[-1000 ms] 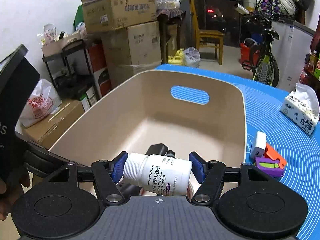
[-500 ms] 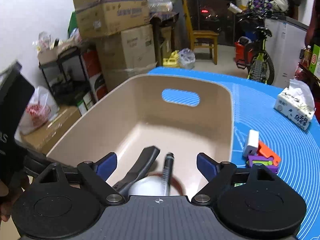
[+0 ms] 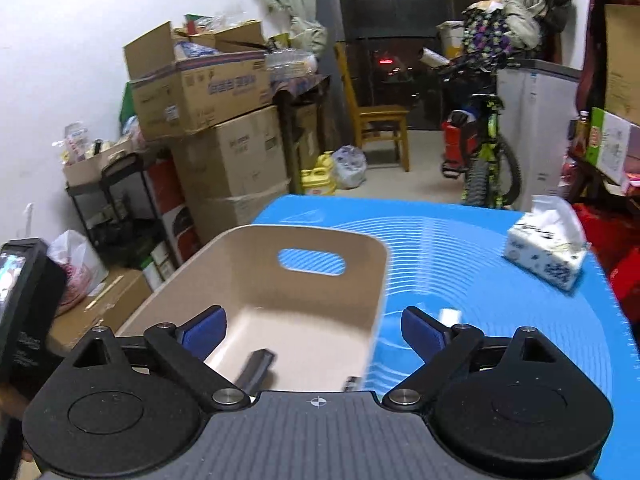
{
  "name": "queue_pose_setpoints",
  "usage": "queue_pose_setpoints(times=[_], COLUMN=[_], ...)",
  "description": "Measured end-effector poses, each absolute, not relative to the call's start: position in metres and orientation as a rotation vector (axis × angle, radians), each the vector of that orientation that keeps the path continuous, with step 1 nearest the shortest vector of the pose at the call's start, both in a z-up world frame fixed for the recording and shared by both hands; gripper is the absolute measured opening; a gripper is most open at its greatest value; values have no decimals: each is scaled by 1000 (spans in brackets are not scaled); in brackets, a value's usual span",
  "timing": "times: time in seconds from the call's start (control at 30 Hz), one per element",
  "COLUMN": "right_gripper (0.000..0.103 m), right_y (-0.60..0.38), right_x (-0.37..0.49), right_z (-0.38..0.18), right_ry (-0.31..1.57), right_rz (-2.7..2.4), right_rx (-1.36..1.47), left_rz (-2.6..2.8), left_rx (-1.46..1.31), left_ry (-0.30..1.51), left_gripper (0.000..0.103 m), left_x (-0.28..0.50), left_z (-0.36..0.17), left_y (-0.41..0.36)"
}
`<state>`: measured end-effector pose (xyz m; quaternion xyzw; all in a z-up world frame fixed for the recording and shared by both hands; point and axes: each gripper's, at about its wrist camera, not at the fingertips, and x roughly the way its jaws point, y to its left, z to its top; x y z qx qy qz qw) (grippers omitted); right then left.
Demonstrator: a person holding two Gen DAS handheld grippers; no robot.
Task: Organize rigid objects
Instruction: 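Carry the pill bottle into the basket and release it, then move the right gripper back to the green ointment tin and grasp it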
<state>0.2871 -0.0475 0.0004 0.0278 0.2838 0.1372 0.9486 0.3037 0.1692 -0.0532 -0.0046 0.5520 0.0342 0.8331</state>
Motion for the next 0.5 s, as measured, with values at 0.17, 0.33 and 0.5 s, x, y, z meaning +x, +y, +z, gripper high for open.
queue_pose_setpoints(times=[0.17,0.33,0.5], right_gripper=[95,95,95], right_y=[-76,-97,-106], right_x=[294,299,303], right_z=[-8,-24,-48], right_ry=[597,633,691], right_rz=[217,166,143], right_rx=[71,46,17], left_rz=[71,71,72], left_rx=[-12,-13,-11], left_ry=[1170,1170,1170], left_gripper=[9,9,9], left_x=[304,304,304], left_z=[-53,-53,-54], left_y=[170,170,170])
